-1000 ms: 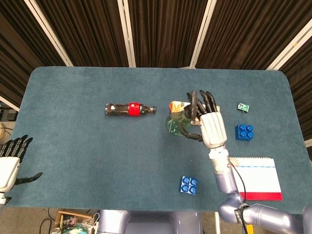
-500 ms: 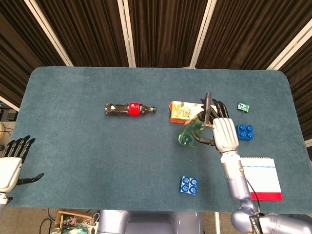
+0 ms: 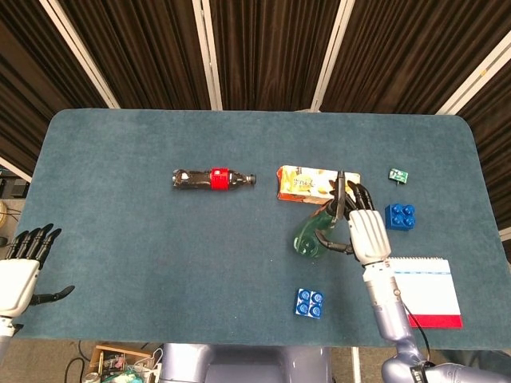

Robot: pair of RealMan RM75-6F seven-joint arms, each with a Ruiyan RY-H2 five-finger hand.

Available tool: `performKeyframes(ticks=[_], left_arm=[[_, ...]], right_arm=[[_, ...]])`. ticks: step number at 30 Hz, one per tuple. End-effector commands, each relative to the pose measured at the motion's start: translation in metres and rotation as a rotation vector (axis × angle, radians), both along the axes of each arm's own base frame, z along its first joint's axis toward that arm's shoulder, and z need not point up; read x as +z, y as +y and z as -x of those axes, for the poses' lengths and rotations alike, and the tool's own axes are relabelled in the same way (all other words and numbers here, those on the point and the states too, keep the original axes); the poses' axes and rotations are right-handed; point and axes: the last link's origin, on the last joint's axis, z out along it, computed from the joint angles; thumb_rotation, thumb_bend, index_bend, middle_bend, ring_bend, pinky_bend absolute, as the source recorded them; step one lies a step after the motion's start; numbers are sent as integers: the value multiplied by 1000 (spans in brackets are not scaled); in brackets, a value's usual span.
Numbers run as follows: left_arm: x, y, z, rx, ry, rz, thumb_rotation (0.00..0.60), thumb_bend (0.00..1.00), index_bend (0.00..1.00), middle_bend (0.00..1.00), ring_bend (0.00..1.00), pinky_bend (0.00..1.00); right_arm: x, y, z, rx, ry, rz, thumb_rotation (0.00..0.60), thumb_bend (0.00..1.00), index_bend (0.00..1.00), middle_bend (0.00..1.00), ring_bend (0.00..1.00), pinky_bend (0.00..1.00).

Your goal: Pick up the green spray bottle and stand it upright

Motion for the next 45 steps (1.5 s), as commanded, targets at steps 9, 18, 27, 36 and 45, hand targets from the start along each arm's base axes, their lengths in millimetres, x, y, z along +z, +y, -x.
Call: performKeyframes(ticks=[9,18,27,36,45], left_arm=[[0,-1,0,0,2,2,600,0,0,0,0,37],[-1,-1,0,1,6,2,600,0,0,0,0,37],[-1,-2,-1,2,8,1,600,0,0,0,0,37],[0,-3,-1,-2,6,-5,600,0,0,0,0,37],[2,-5,-2,-10,1,-8,600,0,0,0,0,37]], right_arm=[[-6,2,7,-7,-16,-18,600,496,907,226,0,41],[-4,9,11,33,16,9,600,372,604,138,0,38],[-4,25,15,98,49,4,600,319,313,42,0,17],[-4,35,17,110,72,-26,600,295,174,1,0,9],[1,42,19,106,80,-26,600,255,0,0,0,0]])
